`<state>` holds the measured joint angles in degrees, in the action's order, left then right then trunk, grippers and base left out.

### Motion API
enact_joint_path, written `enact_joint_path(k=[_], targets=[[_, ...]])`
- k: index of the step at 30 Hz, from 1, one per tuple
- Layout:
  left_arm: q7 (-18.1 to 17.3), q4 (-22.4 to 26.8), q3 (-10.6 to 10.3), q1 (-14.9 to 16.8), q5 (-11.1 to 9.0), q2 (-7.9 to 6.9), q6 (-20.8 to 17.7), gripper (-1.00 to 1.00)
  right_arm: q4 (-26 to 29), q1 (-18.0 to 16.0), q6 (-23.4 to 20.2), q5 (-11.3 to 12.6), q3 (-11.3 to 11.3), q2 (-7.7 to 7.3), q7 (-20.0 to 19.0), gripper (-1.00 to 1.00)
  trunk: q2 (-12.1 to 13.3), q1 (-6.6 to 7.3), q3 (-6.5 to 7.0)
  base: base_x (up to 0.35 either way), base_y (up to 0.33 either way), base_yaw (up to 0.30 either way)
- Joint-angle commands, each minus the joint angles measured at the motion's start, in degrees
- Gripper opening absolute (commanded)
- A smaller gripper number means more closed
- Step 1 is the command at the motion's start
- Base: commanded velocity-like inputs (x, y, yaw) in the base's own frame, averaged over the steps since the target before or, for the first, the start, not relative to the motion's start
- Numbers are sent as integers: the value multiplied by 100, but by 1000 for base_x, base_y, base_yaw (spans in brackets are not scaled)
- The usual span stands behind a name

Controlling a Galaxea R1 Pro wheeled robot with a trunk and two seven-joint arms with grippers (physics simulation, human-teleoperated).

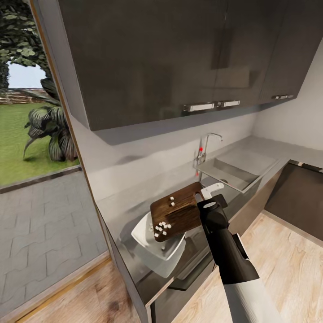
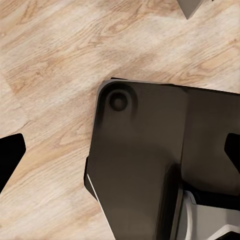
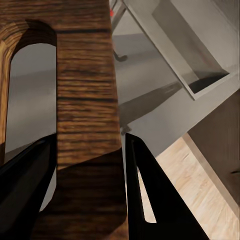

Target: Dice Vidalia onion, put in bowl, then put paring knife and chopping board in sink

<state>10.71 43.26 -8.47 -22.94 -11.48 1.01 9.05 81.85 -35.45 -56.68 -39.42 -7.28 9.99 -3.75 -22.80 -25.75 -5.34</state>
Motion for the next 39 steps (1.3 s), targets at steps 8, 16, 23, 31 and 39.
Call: enact_joint_path(k=[8, 16, 23, 31, 39], targets=[[35, 7, -29, 0, -56, -5, 18, 100, 68, -6, -23, -100, -3, 1, -38, -100, -12, -4, -11, 0, 0, 0], [36, 7, -26, 0, -56, -5, 18, 100, 96, -6, -23, -106, -10, 1, -38, -100, -12, -4, -11, 0, 0, 0], [37, 7, -28, 0, -56, -5, 18, 100, 243, -6, -23, -372, -22, 1, -38, -100, -12, -4, -11, 0, 0, 0], [34, 7, -29, 0, -56, -5, 18, 100, 258, -6, -18, -622, -317, 1, -40, -100, -12, -4, -11, 0, 0, 0], [36, 7, -26, 0, -56, -5, 18, 100, 362, -6, -22, -628, -334, 1, -38, -100, -12, -4, -11, 0, 0, 0]])
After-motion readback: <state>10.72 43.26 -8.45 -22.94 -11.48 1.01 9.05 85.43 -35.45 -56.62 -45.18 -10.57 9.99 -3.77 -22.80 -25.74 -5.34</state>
